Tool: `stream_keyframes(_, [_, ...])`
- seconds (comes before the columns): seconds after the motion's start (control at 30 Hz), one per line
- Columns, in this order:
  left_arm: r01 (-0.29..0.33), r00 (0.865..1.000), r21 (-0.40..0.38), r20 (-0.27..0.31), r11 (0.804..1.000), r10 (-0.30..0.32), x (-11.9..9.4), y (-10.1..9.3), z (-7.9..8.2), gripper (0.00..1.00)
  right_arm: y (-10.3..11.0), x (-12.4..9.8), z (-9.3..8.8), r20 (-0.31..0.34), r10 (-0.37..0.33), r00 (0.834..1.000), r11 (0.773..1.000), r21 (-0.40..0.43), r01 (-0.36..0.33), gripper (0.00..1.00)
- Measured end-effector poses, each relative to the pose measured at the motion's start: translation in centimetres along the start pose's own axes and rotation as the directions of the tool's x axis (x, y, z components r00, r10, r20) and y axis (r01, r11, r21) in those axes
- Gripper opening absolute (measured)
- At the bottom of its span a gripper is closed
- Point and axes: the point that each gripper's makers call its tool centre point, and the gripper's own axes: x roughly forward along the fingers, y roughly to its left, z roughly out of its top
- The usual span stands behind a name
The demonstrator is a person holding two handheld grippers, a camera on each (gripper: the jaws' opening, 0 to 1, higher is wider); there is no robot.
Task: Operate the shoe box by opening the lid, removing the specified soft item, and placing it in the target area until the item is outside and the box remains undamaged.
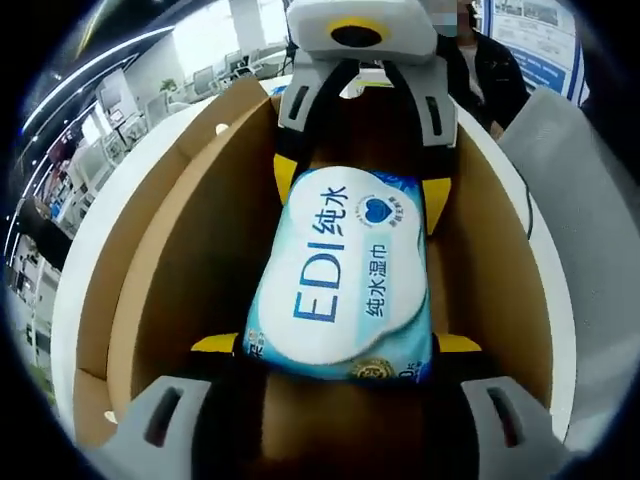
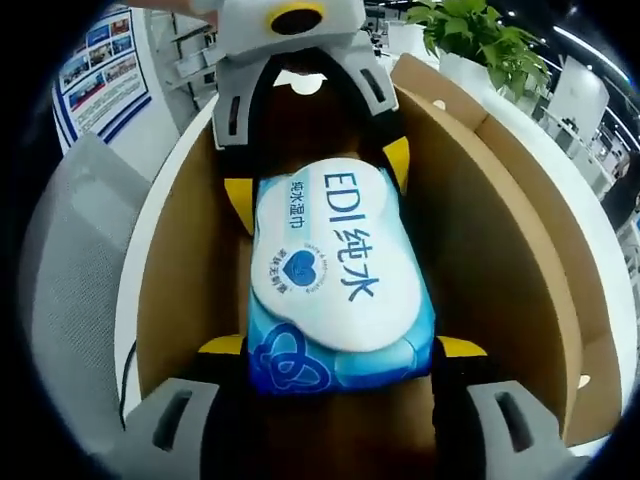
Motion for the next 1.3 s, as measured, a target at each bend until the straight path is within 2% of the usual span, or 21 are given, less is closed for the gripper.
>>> stream_keyframes(0.2, [0.007, 1.000, 0.002, -0.003, 1.000, -0.007, 0.34, 0.12, -0.17, 0.76, 0.02, 0.77, -0.32, -0.032, -0.010, 0.999, 0.999, -0.054, 0.009, 0.74])
stream_keyframes(0.43, [0.043, 0.999, -0.013, -0.029, 0.999, -0.043, 0.62, 0.15, -0.35, 0.77, -0.22, 0.96, -0.32, -0.035, 0.020, 0.999, 1.000, -0.021, -0.021, 0.77])
stream_keyframes(0.53, [0.068, 0.996, -0.045, -0.047, 0.997, -0.070, 0.97, 0.09, -0.48, 0.78, -0.10, 0.98, -0.35, -0.046, 0.021, 0.999, 1.000, -0.020, -0.022, 0.77])
stream_keyframes(0.77, [0.063, 0.998, -0.042, -0.025, 0.997, -0.064, 0.86, -0.09, -0.45, 0.78, -0.09, 0.96, -0.33, -0.046, 0.022, 0.999, 1.000, -0.017, -0.022, 0.77])
stream_keyframes(1.3, [0.043, 0.998, -0.030, -0.035, 0.999, -0.044, 0.65, -0.53, -0.38, 0.72, 0.23, 0.90, -0.18, -0.047, 0.023, 0.999, 0.999, -0.048, -0.026, 0.71])
